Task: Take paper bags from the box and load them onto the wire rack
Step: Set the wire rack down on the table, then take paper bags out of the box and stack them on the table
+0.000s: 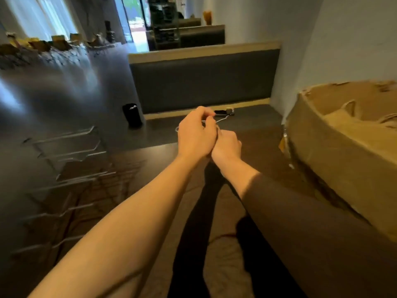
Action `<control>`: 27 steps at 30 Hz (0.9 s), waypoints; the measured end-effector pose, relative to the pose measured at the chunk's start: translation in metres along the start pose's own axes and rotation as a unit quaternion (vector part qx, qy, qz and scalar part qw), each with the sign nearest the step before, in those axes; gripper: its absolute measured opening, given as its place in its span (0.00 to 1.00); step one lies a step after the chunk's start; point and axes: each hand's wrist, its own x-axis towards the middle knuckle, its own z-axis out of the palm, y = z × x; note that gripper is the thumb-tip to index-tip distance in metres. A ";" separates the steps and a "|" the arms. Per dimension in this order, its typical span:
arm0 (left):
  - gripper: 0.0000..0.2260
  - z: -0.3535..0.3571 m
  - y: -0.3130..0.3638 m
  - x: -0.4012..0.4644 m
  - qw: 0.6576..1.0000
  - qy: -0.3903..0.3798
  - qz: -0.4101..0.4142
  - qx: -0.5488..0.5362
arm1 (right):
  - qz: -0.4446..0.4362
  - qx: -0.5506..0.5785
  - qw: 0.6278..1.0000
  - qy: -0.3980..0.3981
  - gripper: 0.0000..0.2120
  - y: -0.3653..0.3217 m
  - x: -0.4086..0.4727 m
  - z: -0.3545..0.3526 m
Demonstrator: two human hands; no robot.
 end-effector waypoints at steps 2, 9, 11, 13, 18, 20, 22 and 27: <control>0.07 0.028 0.036 0.020 0.994 -0.067 -0.073 -0.049 | 0.014 -0.055 0.998 0.034 0.12 -0.014 0.016 -0.050; 0.21 0.148 0.186 0.029 0.837 -0.380 -0.369 -0.135 | 0.148 -0.185 0.963 0.127 0.09 -0.028 0.060 -0.261; 0.24 0.181 0.208 0.010 0.811 -0.371 -0.418 -0.174 | 0.180 -0.201 0.958 0.094 0.07 -0.010 0.069 -0.306; 0.27 0.218 0.220 0.005 0.838 -0.362 -0.397 -0.098 | 0.188 -0.229 0.953 0.069 0.10 0.011 0.075 -0.341; 0.34 0.260 0.245 0.030 0.869 -0.370 -0.297 0.143 | 0.230 -0.228 0.946 0.014 0.16 0.049 0.084 -0.400; 0.42 0.258 0.251 0.033 0.894 -0.313 -0.240 0.214 | 0.254 -0.220 0.942 0.002 0.11 0.062 0.090 -0.407; 0.40 0.264 0.255 0.030 0.893 -0.324 -0.144 0.279 | 0.267 -0.228 0.937 0.002 0.09 0.075 0.096 -0.408; 0.19 0.305 0.251 0.019 0.832 -0.464 -0.189 0.240 | 0.291 -0.218 0.932 -0.002 0.08 0.096 0.101 -0.416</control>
